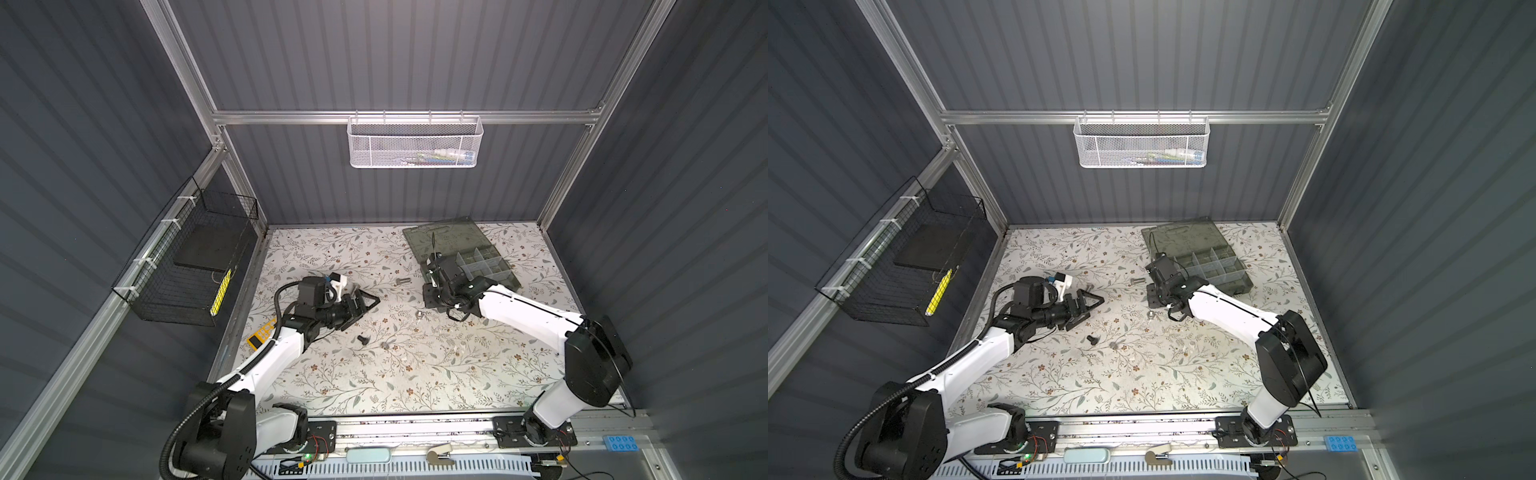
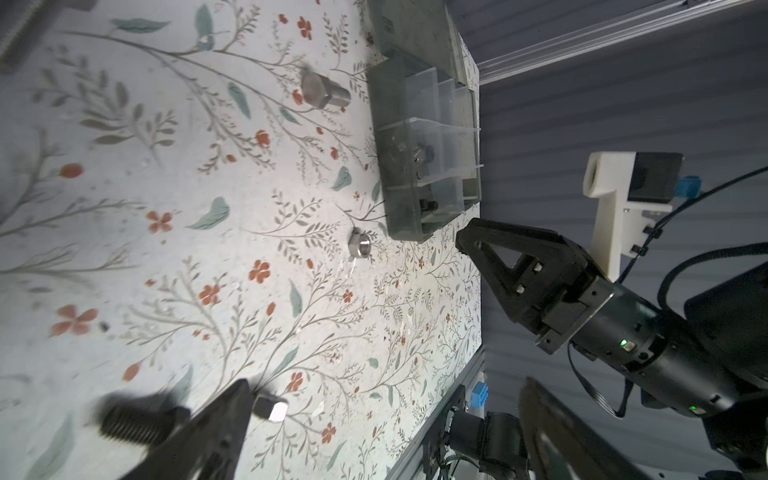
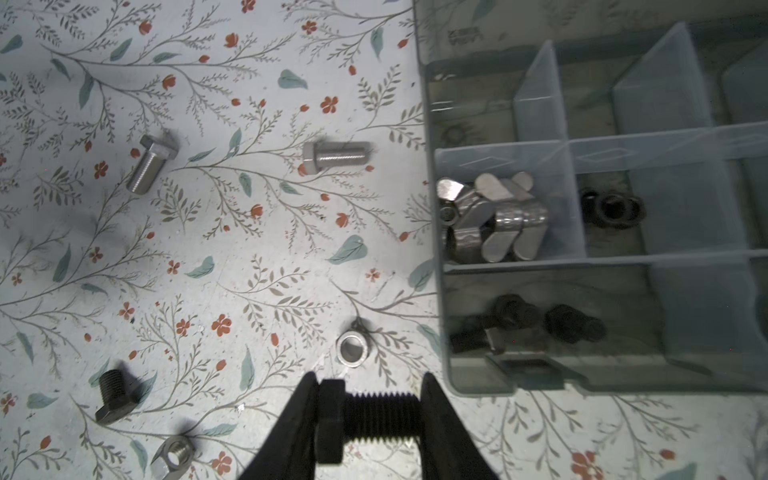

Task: Sort the screws and nuts into containers
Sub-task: 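Carry the black bolt with the right gripper over a box compartment, then lower the bolt into the compartment and open the right gripper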

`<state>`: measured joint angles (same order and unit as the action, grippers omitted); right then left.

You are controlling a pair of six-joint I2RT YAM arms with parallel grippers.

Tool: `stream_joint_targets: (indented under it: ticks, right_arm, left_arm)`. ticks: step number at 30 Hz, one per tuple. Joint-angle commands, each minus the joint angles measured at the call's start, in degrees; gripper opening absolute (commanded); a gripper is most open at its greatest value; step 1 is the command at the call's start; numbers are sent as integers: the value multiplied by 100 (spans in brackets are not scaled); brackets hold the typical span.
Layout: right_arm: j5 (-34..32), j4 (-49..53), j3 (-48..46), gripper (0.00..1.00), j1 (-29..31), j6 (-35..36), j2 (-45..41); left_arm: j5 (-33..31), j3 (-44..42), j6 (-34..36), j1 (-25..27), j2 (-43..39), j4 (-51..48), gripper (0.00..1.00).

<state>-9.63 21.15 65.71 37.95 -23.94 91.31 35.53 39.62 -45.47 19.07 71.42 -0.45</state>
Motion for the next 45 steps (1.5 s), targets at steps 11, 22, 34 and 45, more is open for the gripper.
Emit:
stream_joint_targets:
  ticks: [11, 22, 34, 45]
  right_arm:
    - [626, -410, -841, 34, -1573, 253, -606]
    - [797, -876, -1048, 34, -2024, 113, -89]
    - [866, -1094, -1035, 37, -2240, -4, 301]
    - [998, -1032, -935, 43, -2249, -58, 616]
  left_arm:
    - [-1269, 1816, -75, 1918, 1809, 223, 100]
    - [-1398, 2829, -98, 2565, 2998, 238, 100]
    - [-1452, 2545, -141, 2578, 3001, 446, 100]
    - [-1505, 2417, -49, 2586, 2811, 344, 100]
